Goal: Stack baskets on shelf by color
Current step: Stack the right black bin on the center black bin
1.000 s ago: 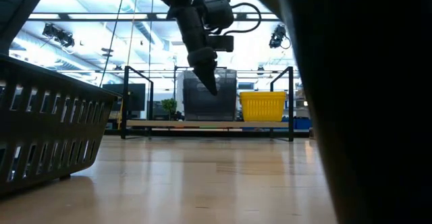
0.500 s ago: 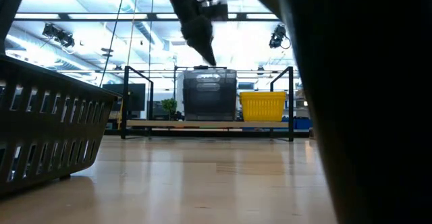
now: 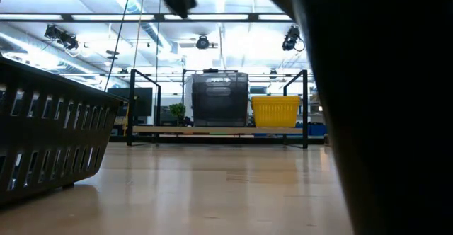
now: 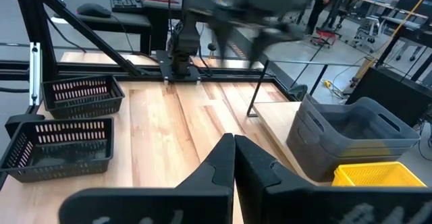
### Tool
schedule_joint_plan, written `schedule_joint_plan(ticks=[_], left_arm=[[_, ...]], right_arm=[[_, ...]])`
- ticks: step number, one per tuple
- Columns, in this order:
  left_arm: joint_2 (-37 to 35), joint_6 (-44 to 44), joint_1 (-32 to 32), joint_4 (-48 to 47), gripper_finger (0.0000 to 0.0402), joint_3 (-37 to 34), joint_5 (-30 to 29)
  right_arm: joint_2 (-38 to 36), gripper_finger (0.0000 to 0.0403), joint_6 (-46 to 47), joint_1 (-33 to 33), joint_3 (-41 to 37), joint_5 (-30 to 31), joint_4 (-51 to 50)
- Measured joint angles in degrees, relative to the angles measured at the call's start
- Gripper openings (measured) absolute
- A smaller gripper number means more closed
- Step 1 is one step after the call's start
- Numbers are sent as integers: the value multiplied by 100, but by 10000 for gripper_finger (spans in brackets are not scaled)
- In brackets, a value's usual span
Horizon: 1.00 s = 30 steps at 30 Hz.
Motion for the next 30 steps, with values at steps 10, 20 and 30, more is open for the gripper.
schedule_joint_plan(ticks=[10, 20, 30], left_arm=[[276, -1393, -2140, -508, 166, -11, -395], [1173, -1642, -2936, 1513, 164, -9, -1857], [2191, -2093, -2891, 3393, 230, -9, -1228]], right_arm=[[0, 9, -46, -10, -4, -15, 41], [0, 8, -293, -179, -9, -132, 245], [0, 9, -498, -334, -162, -402, 496]])
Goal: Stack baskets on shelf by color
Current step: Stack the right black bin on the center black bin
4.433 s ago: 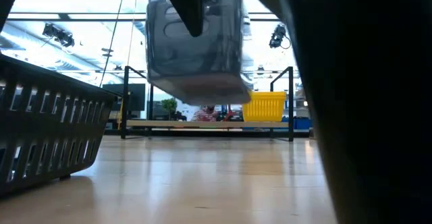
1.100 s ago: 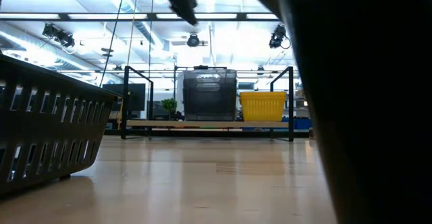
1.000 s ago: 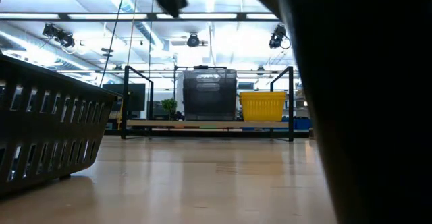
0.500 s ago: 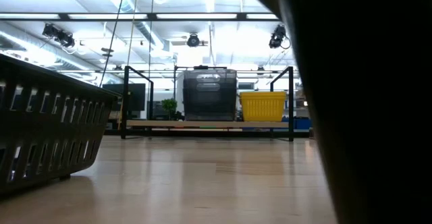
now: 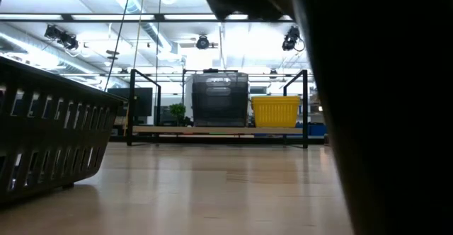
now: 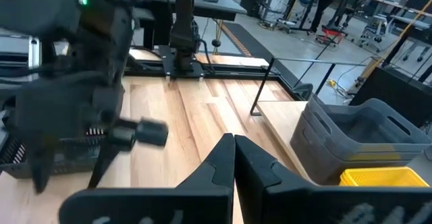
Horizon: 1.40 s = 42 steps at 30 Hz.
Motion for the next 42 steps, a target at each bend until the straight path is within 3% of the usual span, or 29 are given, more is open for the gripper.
schedule_joint_plan(ticks=[10, 18, 34, 42], left_arm=[[628, 81, 69, 1242, 290, -2, -151], [857, 1325, 138, 2457, 289, 12, -284], [1516, 1355, 379, 2876, 286, 2, 204], [1516, 1355, 374, 2245, 229, 2, 308]], right_arm=[[0, 9, -242, -4, 0, -46, 250], [0, 9, -363, -4, 0, -46, 372], [0, 9, -479, -11, 0, -8, 448], [0, 9, -508, -11, 0, 2, 461]])
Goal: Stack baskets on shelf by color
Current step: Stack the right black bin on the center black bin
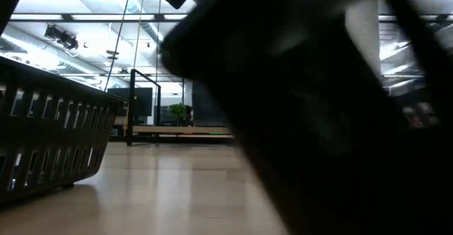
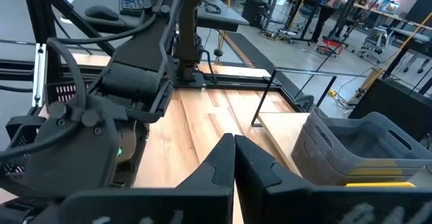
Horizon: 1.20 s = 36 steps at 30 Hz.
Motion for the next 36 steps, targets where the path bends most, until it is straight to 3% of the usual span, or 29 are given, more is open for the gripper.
schedule_joint_plan(ticks=[5, 16, 27, 36], left_arm=[[-2, -13, -18, -288, 166, 7, 18], [-35, 252, -37, -1443, 18, 775, 24], [-422, 197, -68, -2943, 15, 1118, 55], [-2215, -459, -79, -2440, 15, -718, -636]], right_arm=[[0, 9, -1, 0, 0, -1, 11], [0, 9, 27, 0, 0, -2, 9], [0, 8, 41, 22, 0, -4, -11], [0, 9, 54, 127, -26, 0, 34]])
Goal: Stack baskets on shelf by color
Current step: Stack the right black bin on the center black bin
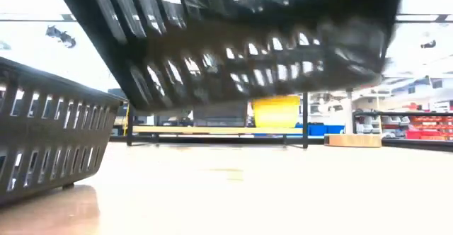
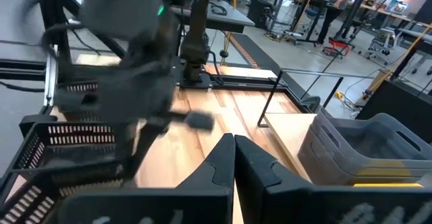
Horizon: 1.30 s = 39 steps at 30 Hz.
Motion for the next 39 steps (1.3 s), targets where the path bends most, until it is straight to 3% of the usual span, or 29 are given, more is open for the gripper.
schedule_joint_plan(ticks=[6, 14, 25, 39], left_arm=[[-1105, -768, -65, -259, 15, -829, -468], [-1765, -1625, -535, -1257, 14, -876, -470], [-1721, -2625, -1351, -2087, 14, -878, -770], [-1174, -3417, -1613, -2073, 31, -878, -621]], right_arm=[[0, 9, -35, -68, -4, 15, 45], [0, 9, -15, -131, -4, -4, 45], [0, 9, -11, -131, -4, -4, 45], [0, 9, -122, -131, -7, -9, 182]])
